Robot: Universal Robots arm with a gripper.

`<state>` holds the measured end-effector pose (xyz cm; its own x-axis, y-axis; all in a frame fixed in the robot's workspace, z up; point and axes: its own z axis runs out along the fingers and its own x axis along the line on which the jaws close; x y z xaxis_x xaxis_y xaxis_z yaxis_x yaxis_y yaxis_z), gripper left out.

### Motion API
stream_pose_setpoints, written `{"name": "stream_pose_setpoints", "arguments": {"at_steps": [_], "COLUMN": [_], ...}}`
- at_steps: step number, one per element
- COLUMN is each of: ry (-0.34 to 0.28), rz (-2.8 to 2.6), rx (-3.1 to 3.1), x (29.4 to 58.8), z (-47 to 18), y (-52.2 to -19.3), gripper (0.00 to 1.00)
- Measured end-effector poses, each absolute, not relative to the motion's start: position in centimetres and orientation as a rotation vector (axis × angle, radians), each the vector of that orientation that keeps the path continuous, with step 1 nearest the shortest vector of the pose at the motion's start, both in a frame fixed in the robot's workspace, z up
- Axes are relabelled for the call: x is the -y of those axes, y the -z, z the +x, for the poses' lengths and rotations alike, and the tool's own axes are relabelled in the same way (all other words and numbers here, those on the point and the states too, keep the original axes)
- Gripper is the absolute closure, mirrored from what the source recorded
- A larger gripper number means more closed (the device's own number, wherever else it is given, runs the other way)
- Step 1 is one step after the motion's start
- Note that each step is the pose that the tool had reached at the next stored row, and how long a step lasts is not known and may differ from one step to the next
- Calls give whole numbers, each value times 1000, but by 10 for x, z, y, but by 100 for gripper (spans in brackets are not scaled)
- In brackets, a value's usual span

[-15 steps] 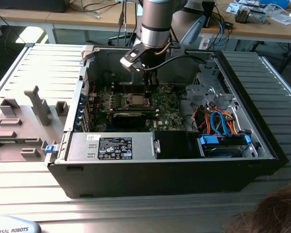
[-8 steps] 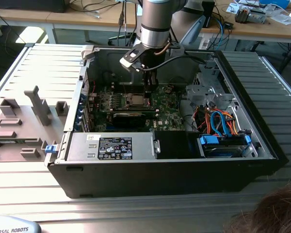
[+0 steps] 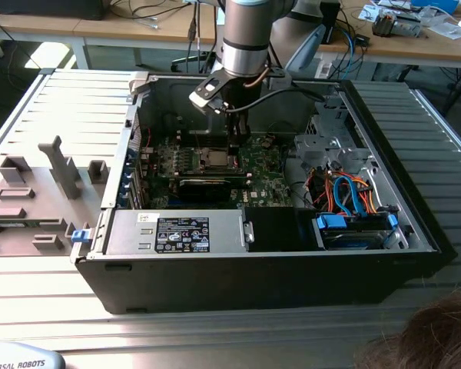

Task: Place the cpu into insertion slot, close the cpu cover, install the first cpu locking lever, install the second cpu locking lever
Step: 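Close the cpu cover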

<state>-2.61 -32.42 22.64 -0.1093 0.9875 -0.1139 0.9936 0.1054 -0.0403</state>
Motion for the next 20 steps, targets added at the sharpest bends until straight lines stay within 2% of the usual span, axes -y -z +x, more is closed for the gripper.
{"name": "stream_pose_setpoints", "arguments": {"at_steps": [20], "ry": [164], "rz": [2057], "rx": [-2292], "x": [324], "z": [-28], "y": [-221], "gripper": [89]}}
